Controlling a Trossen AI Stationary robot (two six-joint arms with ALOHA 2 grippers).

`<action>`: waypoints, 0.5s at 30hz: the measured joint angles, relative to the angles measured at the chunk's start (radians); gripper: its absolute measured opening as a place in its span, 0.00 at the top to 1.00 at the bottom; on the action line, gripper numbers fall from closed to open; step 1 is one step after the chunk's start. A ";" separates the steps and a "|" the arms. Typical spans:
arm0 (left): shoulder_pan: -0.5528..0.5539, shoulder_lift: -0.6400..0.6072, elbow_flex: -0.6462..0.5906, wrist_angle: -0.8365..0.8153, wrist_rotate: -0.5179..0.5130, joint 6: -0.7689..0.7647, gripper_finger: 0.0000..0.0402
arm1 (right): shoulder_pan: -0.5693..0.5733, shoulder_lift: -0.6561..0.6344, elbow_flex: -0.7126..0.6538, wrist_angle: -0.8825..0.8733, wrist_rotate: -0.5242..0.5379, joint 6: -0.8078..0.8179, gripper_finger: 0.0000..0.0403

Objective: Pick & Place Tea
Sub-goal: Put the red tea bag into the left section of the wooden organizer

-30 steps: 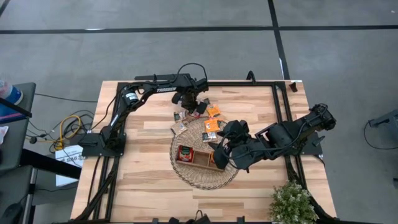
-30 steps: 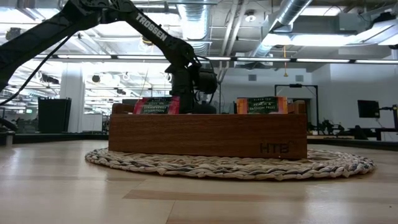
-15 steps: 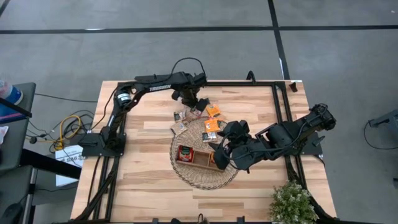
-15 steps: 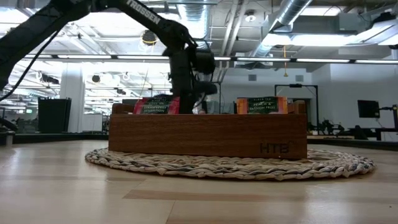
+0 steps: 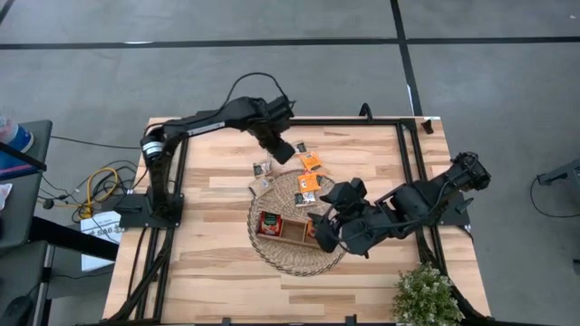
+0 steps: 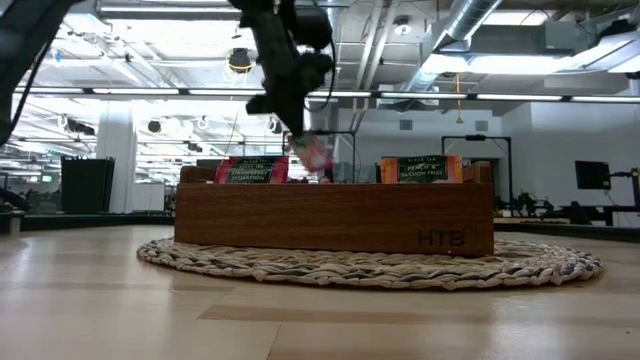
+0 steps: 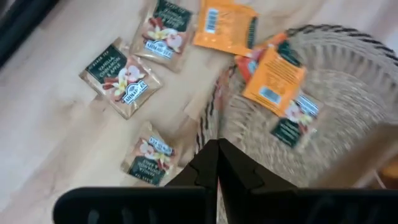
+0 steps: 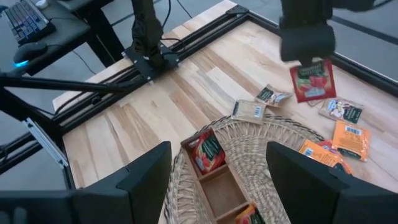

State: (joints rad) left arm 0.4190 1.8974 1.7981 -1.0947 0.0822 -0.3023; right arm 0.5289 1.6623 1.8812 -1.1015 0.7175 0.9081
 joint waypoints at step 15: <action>-0.254 -0.251 0.000 -0.206 -0.021 0.088 1.00 | 0.034 0.000 0.000 -0.069 0.045 0.042 0.37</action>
State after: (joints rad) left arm 0.1652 1.6465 1.7985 -1.3009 0.0616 -0.2138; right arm 0.5632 1.6623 1.8812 -1.1706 0.7623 0.9504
